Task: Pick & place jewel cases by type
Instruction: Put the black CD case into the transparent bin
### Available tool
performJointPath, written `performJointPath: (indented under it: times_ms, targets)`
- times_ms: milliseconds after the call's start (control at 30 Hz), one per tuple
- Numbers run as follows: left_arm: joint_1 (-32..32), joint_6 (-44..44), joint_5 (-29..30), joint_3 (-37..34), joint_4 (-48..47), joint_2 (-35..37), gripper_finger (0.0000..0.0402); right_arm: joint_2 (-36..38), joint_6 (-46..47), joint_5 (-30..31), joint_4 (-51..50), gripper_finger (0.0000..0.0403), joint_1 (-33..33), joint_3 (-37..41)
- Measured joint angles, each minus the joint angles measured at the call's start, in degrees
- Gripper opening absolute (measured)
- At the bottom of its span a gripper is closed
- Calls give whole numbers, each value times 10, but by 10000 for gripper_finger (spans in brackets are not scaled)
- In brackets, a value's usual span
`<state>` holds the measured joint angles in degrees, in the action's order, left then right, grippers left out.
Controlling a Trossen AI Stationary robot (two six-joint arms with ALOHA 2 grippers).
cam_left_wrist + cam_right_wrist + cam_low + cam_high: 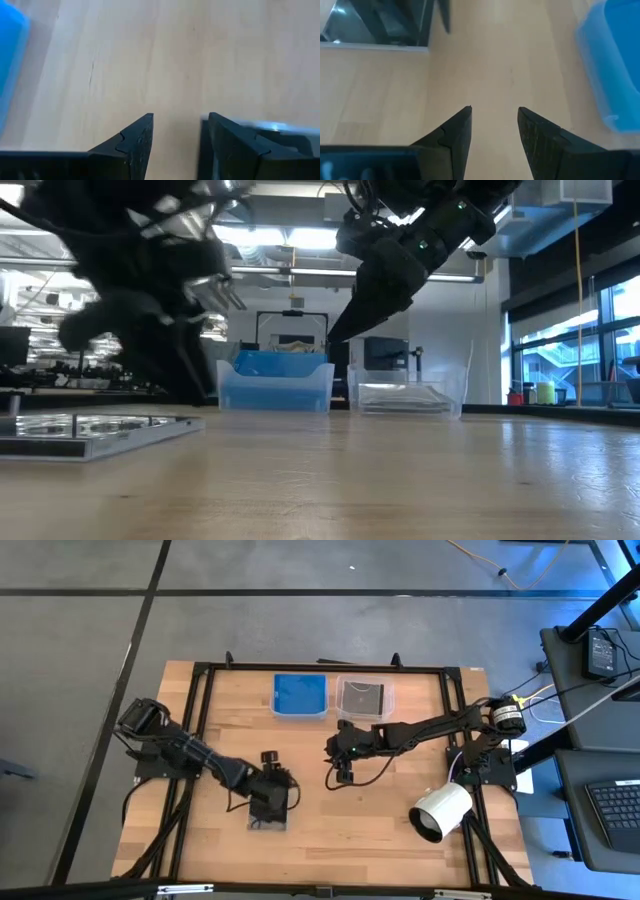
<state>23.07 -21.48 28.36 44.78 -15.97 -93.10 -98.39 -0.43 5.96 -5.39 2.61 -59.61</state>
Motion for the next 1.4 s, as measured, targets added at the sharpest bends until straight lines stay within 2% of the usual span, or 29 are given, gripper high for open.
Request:
performJointPath:
  times_ms: [133,233,333,467,567,733,900,1033,1200,1400]
  targets:
    - [-31,81,-29,5,8,-5,185,0,-13,0,52,163,10,27]
    - [-39,85,-23,31,-35,21,186,-1,-34,-16,153,163,18,61]
    - [-41,49,-47,69,-114,55,189,-16,-61,-60,268,163,24,94]
    - [-24,-51,-141,112,-210,100,188,-45,-60,-102,361,163,23,99]
    - [13,-140,-187,115,-242,115,187,-73,-77,-105,357,163,23,91]
    - [94,-340,-215,115,-293,109,189,-98,-90,-106,361,163,19,72]
    - [176,-503,-242,115,-295,95,186,-99,-91,-106,360,163,14,71]
    - [211,-621,-271,115,-290,73,185,-99,-90,-106,358,163,13,71]
    - [230,-654,-238,115,-274,30,185,-99,-93,-106,361,163,13,71]
    - [229,-647,-251,115,-274,-41,186,-99,-107,-106,364,163,13,71]
